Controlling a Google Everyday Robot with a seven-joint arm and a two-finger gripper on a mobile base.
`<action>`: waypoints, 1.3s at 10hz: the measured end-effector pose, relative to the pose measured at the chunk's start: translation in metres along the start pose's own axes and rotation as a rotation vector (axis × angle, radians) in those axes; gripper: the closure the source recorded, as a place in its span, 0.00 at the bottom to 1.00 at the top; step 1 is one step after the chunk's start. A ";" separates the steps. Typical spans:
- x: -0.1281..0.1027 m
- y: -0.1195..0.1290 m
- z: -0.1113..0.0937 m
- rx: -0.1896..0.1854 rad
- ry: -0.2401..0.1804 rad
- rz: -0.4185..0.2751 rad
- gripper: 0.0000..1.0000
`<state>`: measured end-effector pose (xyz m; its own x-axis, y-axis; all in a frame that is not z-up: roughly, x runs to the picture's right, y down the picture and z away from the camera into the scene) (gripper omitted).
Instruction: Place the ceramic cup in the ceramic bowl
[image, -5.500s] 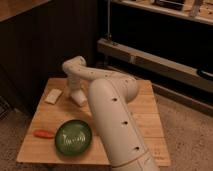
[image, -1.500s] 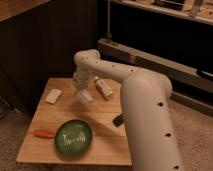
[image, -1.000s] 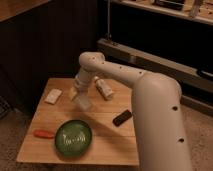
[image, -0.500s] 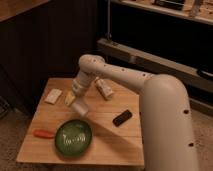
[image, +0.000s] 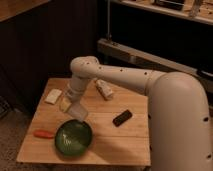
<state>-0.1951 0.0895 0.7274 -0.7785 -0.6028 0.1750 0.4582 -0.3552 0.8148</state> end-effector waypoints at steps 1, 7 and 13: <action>-0.003 -0.001 0.000 -0.009 -0.007 -0.008 1.00; -0.021 -0.016 0.009 -0.028 -0.022 -0.038 1.00; -0.042 -0.019 0.015 -0.035 -0.021 -0.053 0.91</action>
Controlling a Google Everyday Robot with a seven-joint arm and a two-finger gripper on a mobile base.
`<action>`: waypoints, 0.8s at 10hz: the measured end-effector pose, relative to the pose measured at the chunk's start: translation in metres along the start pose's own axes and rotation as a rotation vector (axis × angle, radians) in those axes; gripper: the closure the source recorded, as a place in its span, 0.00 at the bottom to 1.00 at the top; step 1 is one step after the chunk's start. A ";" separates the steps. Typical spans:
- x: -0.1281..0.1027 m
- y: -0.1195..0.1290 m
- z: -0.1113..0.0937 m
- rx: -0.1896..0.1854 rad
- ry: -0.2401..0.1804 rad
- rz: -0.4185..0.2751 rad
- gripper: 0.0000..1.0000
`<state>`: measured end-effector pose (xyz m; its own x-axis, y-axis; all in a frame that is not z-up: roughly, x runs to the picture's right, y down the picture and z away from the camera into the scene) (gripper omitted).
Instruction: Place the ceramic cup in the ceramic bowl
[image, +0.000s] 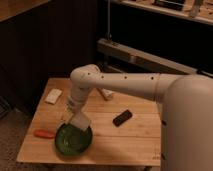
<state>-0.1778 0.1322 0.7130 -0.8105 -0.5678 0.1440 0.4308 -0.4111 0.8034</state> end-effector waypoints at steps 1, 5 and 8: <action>-0.004 0.001 0.001 -0.003 0.002 0.002 0.78; -0.006 0.000 0.007 -0.005 0.005 -0.003 0.38; -0.010 0.000 0.012 -0.008 0.006 -0.008 0.25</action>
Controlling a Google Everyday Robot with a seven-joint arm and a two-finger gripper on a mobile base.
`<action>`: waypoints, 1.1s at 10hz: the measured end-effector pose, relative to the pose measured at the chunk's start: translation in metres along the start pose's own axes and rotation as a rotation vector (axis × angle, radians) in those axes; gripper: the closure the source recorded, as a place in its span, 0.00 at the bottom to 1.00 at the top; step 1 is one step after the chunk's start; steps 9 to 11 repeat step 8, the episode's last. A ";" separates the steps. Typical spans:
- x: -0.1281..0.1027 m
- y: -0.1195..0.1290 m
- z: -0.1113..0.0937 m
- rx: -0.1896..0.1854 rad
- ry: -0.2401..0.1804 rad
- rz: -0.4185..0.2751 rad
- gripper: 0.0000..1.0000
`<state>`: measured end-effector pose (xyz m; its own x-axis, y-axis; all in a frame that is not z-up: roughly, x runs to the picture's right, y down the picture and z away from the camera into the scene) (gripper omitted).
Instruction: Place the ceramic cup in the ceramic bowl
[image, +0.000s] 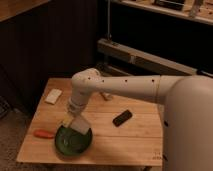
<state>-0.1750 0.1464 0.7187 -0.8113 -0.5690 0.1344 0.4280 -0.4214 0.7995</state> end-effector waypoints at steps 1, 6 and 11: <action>-0.001 0.000 0.002 -0.001 -0.001 -0.002 0.25; -0.003 -0.001 0.003 -0.002 -0.002 -0.002 0.02; -0.004 -0.002 0.004 -0.002 -0.001 -0.002 0.02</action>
